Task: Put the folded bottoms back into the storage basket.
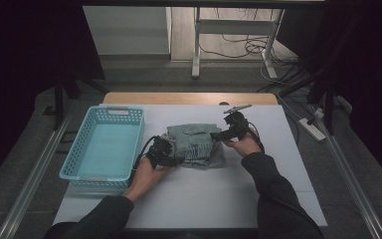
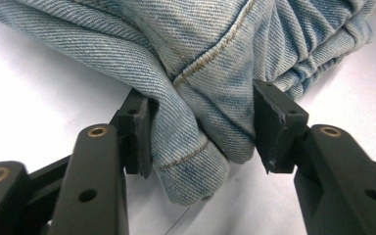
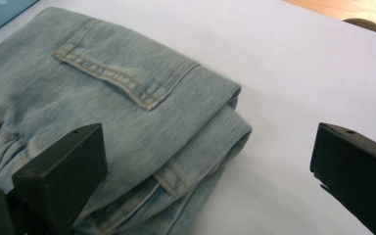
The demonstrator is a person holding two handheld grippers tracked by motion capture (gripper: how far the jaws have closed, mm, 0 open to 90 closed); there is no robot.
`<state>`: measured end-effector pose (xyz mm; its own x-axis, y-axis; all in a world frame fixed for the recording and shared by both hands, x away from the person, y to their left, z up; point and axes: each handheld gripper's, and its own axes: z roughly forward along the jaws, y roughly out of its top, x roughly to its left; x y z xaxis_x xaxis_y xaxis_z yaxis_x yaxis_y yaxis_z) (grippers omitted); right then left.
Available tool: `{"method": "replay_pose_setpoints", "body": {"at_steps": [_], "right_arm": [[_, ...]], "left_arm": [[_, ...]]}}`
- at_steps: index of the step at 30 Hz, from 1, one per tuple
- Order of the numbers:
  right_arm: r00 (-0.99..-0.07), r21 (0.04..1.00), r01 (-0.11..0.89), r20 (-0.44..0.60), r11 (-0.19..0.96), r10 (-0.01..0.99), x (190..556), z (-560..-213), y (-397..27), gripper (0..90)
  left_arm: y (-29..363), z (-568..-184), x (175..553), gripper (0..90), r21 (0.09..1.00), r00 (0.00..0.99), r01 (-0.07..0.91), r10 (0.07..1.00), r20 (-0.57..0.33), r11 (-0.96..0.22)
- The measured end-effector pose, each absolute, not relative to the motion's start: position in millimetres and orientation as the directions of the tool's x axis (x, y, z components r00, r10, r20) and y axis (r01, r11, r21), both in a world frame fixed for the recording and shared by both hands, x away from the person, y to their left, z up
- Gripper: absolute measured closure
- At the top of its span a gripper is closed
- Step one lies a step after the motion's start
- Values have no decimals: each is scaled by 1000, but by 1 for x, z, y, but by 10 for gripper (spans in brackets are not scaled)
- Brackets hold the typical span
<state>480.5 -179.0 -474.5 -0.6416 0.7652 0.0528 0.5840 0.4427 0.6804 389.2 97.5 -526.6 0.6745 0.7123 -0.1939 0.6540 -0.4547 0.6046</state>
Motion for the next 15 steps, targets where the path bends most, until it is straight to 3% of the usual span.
{"method": "replay_pose_setpoints", "body": {"at_steps": [9, 15], "right_arm": [[-635, 665, 599, 56, 445, 771, 499, -481, -173, 6], [-631, 665, 581, 4, 469, 776, 510, -479, -170, 7]], "left_arm": [[98, -527, 389, 475, 604, 672, 656, 714, -196, -452], [97, -526, 389, 473, 599, 664, 665, 720, -202, -445]]}}
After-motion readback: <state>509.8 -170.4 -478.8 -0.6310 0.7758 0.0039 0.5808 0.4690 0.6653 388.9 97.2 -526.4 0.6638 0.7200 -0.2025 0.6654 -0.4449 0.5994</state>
